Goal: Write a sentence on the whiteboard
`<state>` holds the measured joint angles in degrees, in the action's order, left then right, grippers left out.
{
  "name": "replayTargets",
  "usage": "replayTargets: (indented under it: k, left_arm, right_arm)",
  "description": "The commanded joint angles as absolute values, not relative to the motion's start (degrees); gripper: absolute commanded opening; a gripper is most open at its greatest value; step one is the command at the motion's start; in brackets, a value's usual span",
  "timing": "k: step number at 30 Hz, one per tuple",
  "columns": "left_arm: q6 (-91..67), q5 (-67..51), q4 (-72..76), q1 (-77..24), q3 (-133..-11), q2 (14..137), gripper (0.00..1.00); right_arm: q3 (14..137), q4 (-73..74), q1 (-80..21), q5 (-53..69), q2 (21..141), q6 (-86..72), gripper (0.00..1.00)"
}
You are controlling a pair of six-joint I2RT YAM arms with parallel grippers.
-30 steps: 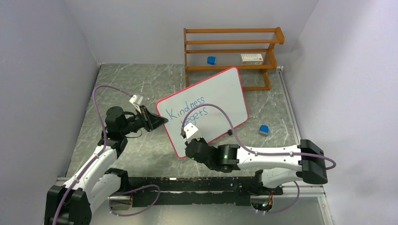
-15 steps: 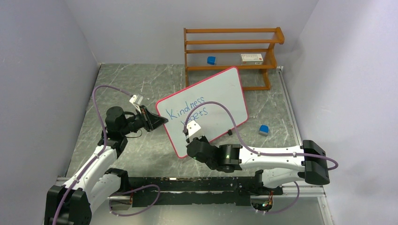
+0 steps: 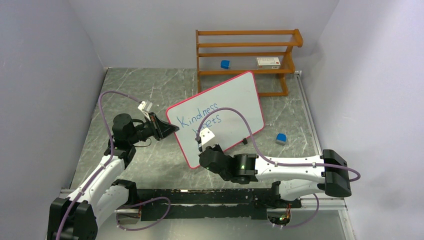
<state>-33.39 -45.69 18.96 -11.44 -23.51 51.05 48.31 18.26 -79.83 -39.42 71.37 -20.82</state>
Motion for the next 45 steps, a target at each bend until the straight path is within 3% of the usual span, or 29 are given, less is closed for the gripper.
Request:
replayTargets:
  k: [1, 45]
  left_arm:
    - [-33.2, -45.3, 19.6, -11.8, -24.3, 50.5, 0.05]
    - [-33.4, -45.6, 19.9, -11.8, -24.4, 50.9, 0.05]
  right_arm:
    - [48.5, 17.0, -79.9, -40.1, 71.0, -21.6, 0.00]
    - [48.6, 17.4, -79.9, -42.4, 72.1, -22.4, 0.00]
